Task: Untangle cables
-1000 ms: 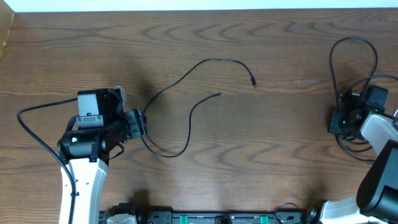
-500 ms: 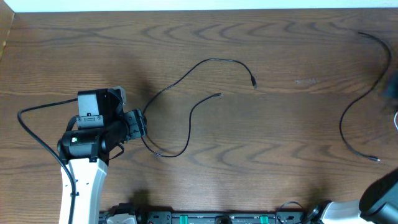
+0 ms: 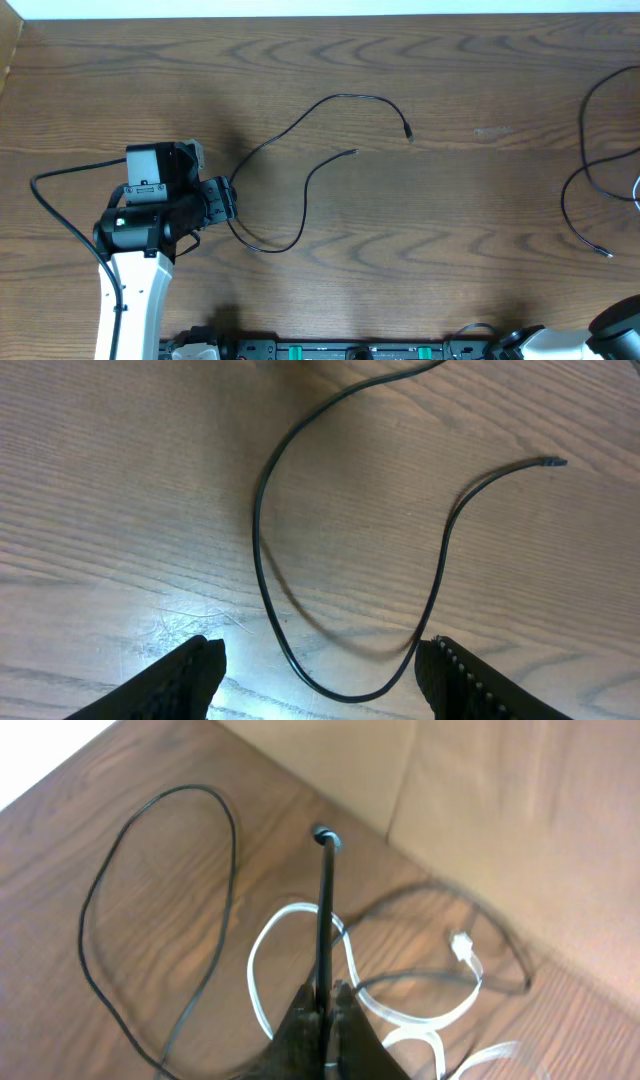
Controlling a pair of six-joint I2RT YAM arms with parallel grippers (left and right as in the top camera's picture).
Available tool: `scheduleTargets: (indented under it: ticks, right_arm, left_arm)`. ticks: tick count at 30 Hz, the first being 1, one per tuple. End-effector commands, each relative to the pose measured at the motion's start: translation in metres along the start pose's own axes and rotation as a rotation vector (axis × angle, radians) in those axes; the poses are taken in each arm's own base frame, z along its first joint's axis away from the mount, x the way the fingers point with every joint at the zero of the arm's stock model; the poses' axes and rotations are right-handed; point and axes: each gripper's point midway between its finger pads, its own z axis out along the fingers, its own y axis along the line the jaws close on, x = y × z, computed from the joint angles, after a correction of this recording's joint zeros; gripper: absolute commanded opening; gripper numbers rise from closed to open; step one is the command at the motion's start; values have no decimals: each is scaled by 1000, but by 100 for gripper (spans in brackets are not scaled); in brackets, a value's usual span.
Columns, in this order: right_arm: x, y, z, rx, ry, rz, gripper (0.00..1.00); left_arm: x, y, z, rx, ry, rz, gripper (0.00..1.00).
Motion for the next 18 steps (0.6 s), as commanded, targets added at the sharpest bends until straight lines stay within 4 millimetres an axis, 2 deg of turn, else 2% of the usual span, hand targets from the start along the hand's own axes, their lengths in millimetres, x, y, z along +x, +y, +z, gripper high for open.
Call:
scheduleTargets:
  ticks: [1, 2, 3, 6, 9, 16, 18]
  right_arm:
    - [5, 1, 5, -20, 28, 135, 62]
    - [6, 8, 5, -47, 36, 142, 88]
    - [8, 17, 5, -87, 44, 138, 99]
    - [14, 40, 3, -170, 76, 125, 99]
    - [33, 62, 1, -215, 155, 109, 99]
    - [99, 119, -8, -296, 397, 33, 99]
    - [129, 142, -8, -325, 472, -19, 99]
  left_arm:
    - [0, -2, 0, 13, 11, 5, 67]
    - [0, -2, 0, 13, 11, 5, 67]
    - [0, -2, 0, 13, 11, 5, 67]
    - [0, -2, 0, 13, 11, 5, 67]
    - [0, -2, 0, 13, 11, 5, 67]
    - [1, -2, 2, 12, 15, 4, 67]
    - [1, -1, 2, 11, 17, 4, 67]
